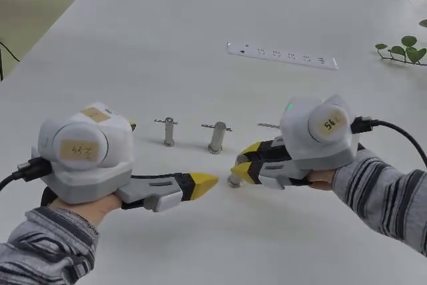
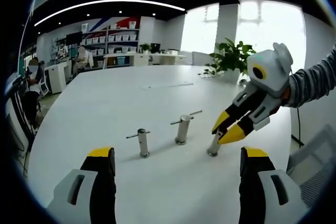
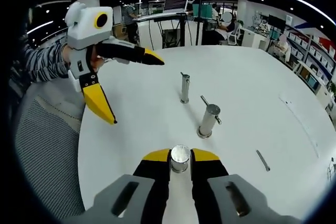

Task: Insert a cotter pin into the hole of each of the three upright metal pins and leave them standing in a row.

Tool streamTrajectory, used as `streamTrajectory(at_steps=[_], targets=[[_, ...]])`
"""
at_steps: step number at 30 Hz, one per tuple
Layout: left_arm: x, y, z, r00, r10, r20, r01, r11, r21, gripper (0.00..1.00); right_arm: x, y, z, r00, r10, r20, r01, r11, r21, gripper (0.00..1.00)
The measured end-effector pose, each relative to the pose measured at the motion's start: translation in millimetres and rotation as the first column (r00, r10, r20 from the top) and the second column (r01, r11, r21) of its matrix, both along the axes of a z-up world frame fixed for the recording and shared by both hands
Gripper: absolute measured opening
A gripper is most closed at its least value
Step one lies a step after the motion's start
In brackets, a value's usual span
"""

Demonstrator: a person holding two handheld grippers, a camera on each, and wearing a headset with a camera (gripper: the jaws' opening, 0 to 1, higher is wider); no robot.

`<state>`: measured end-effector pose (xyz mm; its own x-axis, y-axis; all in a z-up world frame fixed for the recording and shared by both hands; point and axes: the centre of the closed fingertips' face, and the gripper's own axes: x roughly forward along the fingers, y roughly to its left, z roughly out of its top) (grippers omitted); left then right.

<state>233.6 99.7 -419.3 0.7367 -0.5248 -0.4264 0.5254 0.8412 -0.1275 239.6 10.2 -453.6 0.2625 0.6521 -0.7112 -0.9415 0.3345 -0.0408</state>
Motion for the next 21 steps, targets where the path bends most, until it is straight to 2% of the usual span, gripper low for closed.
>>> streamTrajectory(at_steps=[4,12,15,17,19,21], targets=[[-0.2,-0.3,-0.2,1.000,-0.001,0.002,0.001,1.000,0.005,0.99,0.2,-3.6,0.3,1.000,0.008,0.026,-0.007,1.000,-0.028,0.17],[1.5,-0.4,0.4,1.000,0.008,0.006,-0.008,1.000,0.002,0.99,-2.1,-22.1,4.5,0.999,0.028,0.014,-0.028,0.998,-0.055,0.24],[2.3,-0.4,1.9,1.000,0.012,0.013,-0.012,1.000,-0.005,0.99,2.2,-30.7,5.4,1.000,0.028,0.014,-0.027,0.997,-0.069,0.24],[2.6,-1.1,2.5,1.000,0.013,0.015,-0.012,1.000,-0.011,0.99,8.6,-38.4,4.8,1.000,0.015,0.009,-0.014,0.996,-0.085,0.24],[4.1,-2.4,4.3,1.000,0.025,0.016,-0.024,0.999,-0.040,0.99,17.0,-45.3,5.4,1.000,-0.001,0.011,0.002,0.996,-0.094,0.24],[4.4,-1.7,3.6,1.000,0.021,0.016,-0.021,0.999,-0.038,0.99,24.4,-51.1,5.9,1.000,-0.015,0.005,0.016,0.994,-0.104,0.24]])
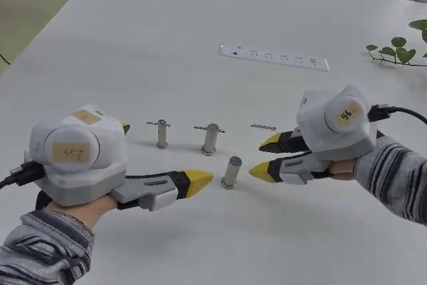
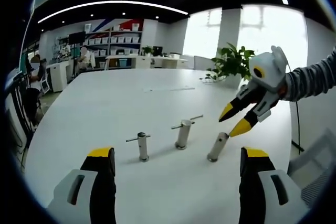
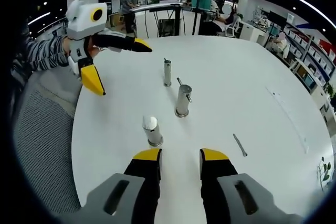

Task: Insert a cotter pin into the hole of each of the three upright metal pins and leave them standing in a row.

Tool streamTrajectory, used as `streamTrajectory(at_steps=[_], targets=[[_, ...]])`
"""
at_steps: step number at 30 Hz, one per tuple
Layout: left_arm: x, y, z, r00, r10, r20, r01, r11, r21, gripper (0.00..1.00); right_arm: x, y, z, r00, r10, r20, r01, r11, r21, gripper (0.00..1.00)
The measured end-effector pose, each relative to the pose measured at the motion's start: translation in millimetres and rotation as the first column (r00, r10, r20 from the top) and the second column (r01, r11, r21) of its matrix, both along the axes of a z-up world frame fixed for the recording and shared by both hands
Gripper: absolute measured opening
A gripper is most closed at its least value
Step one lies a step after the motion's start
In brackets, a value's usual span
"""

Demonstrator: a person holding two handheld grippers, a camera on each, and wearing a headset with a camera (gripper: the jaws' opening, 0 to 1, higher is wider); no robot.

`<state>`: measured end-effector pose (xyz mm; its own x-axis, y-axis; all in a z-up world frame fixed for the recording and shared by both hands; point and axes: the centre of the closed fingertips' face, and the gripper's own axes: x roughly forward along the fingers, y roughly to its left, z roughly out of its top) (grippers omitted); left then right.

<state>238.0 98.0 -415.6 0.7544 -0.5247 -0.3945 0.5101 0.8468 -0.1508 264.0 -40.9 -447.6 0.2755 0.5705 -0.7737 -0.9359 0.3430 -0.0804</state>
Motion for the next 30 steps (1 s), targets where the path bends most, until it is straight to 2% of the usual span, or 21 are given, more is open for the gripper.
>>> streamTrajectory(at_steps=[5,9,12,18,22,30], targets=[[-0.3,0.6,-2.0,1.000,0.001,-0.004,-0.001,1.000,0.007,0.99,19.2,-12.0,1.0,1.000,-0.021,-0.001,0.021,0.999,-0.038,0.24],[-2.1,-2.3,-4.4,1.000,-0.010,-0.015,0.011,1.000,0.013,0.99,31.8,-16.8,-0.6,0.998,-0.046,-0.050,0.044,0.998,-0.040,0.25],[-2.4,-3.0,-4.4,1.000,-0.013,-0.014,0.013,1.000,0.018,0.99,42.2,-20.4,-2.9,0.997,-0.048,-0.054,0.045,0.997,-0.055,0.24],[-3.9,-7.1,-4.8,0.999,-0.028,-0.017,0.028,0.999,0.022,0.99,61.1,-27.5,-12.4,0.997,-0.032,-0.071,0.025,0.994,-0.106,0.24],[-4.3,-8.4,-6.3,0.999,-0.033,-0.022,0.033,0.999,0.024,0.99,73.7,-31.6,-19.7,0.993,-0.065,-0.100,0.054,0.993,-0.108,0.23],[-6.2,-11.2,-10.5,0.998,-0.045,-0.034,0.046,0.998,0.032,0.99,91.4,-34.2,-35.2,0.991,-0.064,-0.114,0.049,0.990,-0.133,0.19]])
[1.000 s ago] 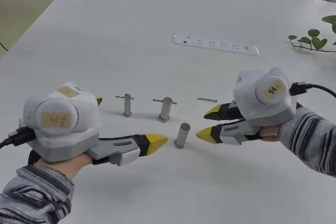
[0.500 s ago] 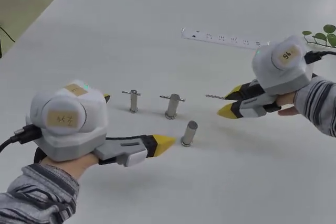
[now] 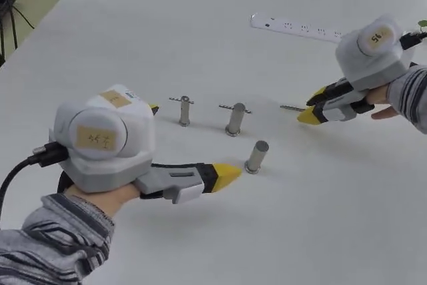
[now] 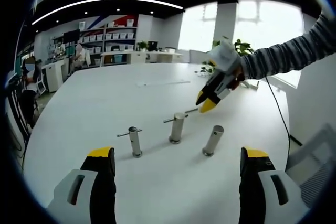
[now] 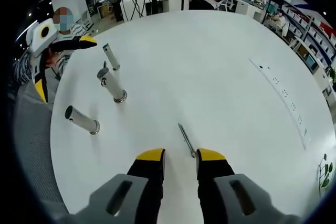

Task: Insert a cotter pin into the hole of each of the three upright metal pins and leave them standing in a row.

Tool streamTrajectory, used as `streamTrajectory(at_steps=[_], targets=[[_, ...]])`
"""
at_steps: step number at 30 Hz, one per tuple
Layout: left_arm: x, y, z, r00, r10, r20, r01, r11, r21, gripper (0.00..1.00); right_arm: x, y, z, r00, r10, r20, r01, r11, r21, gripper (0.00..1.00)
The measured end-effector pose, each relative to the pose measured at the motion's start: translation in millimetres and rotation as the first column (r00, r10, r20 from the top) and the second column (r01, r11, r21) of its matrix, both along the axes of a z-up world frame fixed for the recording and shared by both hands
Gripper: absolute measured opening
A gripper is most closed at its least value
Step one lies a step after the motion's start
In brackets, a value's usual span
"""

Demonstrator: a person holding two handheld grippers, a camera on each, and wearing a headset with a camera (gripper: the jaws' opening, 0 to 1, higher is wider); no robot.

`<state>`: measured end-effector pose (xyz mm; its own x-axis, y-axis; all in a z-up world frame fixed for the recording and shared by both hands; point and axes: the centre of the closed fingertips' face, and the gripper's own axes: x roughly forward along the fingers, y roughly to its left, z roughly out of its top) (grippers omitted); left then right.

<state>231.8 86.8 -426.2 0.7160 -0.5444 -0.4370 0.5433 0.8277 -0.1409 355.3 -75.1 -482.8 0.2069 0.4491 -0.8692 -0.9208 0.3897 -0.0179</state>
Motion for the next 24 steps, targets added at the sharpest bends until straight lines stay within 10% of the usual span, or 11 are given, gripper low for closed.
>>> streamTrajectory(at_steps=[24], targets=[[-1.1,1.9,-4.1,1.000,-0.002,-0.017,0.003,1.000,0.011,0.95,13.7,-5.1,-13.6,0.985,0.170,0.019,-0.166,0.977,-0.134,0.00]])
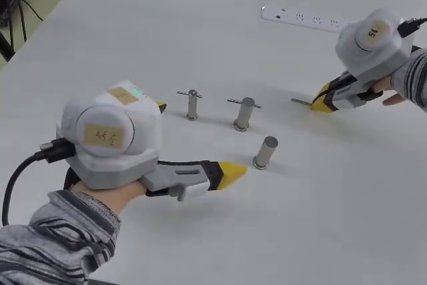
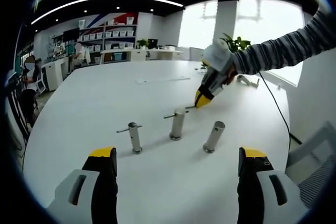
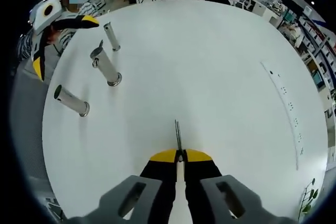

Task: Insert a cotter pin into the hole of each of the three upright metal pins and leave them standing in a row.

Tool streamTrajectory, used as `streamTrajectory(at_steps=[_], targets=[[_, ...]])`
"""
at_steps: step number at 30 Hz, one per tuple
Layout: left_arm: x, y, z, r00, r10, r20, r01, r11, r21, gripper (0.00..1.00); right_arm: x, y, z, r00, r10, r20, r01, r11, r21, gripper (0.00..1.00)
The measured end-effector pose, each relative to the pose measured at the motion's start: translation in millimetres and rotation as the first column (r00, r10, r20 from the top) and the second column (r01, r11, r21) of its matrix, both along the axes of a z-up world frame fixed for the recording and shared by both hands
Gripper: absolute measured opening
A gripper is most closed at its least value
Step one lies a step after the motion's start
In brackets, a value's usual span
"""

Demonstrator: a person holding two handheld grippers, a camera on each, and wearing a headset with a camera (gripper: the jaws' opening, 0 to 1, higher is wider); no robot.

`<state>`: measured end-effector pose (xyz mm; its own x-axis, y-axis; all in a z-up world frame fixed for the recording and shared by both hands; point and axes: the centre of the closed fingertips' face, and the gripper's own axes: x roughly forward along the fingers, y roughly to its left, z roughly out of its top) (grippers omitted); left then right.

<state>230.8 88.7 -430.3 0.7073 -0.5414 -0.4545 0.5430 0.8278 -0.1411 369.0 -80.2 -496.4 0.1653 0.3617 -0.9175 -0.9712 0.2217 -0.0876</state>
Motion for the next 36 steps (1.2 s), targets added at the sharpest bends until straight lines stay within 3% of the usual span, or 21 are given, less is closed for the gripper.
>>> streamTrajectory(at_steps=[8,16,28,30,36], targets=[[-1.0,-0.7,-1.4,1.000,-0.006,-0.005,0.006,1.000,0.002,0.94,-2.1,1.6,1.9,0.999,0.033,0.016,-0.032,0.999,-0.026,0.00],[-2.9,-2.6,-3.3,1.000,-0.022,-0.011,0.022,1.000,0.009,0.91,-9.0,-1.3,13.8,0.998,0.037,0.047,-0.037,0.999,-0.007,0.00],[-6.4,-14.8,5.2,0.999,-0.047,-0.017,0.047,0.999,-0.015,0.88,-43.9,-2.1,36.5,0.994,0.055,0.094,-0.059,0.998,0.038,0.00],[-7.3,-18.1,8.2,0.998,-0.063,-0.004,0.063,0.998,-0.016,0.86,-50.2,-1.3,40.4,0.992,0.064,0.106,-0.068,0.997,0.042,0.00],[-10.8,-25.6,11.9,0.996,-0.088,-0.015,0.087,0.996,-0.033,0.80,-70.7,5.1,51.0,0.987,0.093,0.127,-0.103,0.992,0.068,0.00]])
